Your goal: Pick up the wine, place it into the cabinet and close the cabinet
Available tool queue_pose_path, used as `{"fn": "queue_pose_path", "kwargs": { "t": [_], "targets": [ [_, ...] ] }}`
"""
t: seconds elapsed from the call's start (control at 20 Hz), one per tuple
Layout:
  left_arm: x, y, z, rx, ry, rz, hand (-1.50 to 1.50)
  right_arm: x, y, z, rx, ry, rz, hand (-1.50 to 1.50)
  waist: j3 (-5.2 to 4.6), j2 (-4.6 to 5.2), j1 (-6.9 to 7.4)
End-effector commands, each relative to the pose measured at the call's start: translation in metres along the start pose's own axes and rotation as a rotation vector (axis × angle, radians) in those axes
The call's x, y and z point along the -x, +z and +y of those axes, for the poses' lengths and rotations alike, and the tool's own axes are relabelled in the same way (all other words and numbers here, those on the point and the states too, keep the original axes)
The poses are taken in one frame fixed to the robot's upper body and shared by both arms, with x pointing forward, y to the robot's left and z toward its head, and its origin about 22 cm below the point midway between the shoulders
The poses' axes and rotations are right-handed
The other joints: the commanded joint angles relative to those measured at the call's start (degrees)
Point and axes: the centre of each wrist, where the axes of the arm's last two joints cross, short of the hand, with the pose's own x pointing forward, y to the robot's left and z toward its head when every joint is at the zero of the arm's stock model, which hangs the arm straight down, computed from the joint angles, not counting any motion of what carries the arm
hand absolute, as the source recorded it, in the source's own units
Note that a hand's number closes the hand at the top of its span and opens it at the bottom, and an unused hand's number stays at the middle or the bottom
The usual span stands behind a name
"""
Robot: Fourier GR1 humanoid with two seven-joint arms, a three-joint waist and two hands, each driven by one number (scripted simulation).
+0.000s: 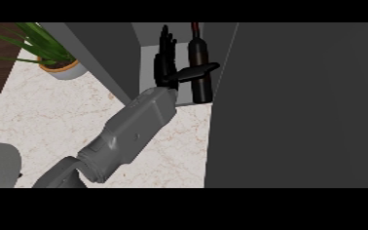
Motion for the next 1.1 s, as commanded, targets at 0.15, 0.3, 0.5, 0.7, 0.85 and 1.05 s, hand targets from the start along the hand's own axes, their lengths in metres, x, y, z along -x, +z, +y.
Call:
{"fn": "queue_pose_path", "kwargs": {
  "t": [0.15,0.3,0.5,0.7,0.85,1.05],
  "targets": [
    [0.003,0.006,-0.002,0.006,0.034,-0.056,-1.50,-0.011,0.013,-0.004,-0.014,-0.003,-0.009,-1.50,0.01,-0.18,0.01],
    [0.003,0.011,-0.006,0.031,0.064,-0.066,-1.50,-0.001,0.014,0.003,-0.021,-0.012,0.002,-1.50,0.02,-0.41,1.15],
    [0.012,0.031,-0.008,0.069,0.080,-0.026,-1.50,-0.001,0.005,-0.001,0.025,0.001,0.021,-1.50,0.02,-0.68,2.28],
    [0.004,0.025,-0.016,0.111,0.105,-0.025,-1.50,-0.009,0.009,0.009,0.017,-0.010,0.028,-1.50,0.00,-0.90,2.84],
    [0.014,0.042,-0.014,0.133,0.097,-0.045,-1.50,0.001,0.006,0.003,0.026,0.005,0.038,-1.50,0.03,-0.93,3.33],
    [0.009,0.051,-0.024,0.151,0.083,-0.022,-1.50,-0.009,0.016,0.002,0.048,0.009,0.038,-1.50,0.04,-1.41,4.75]
  ]
}}
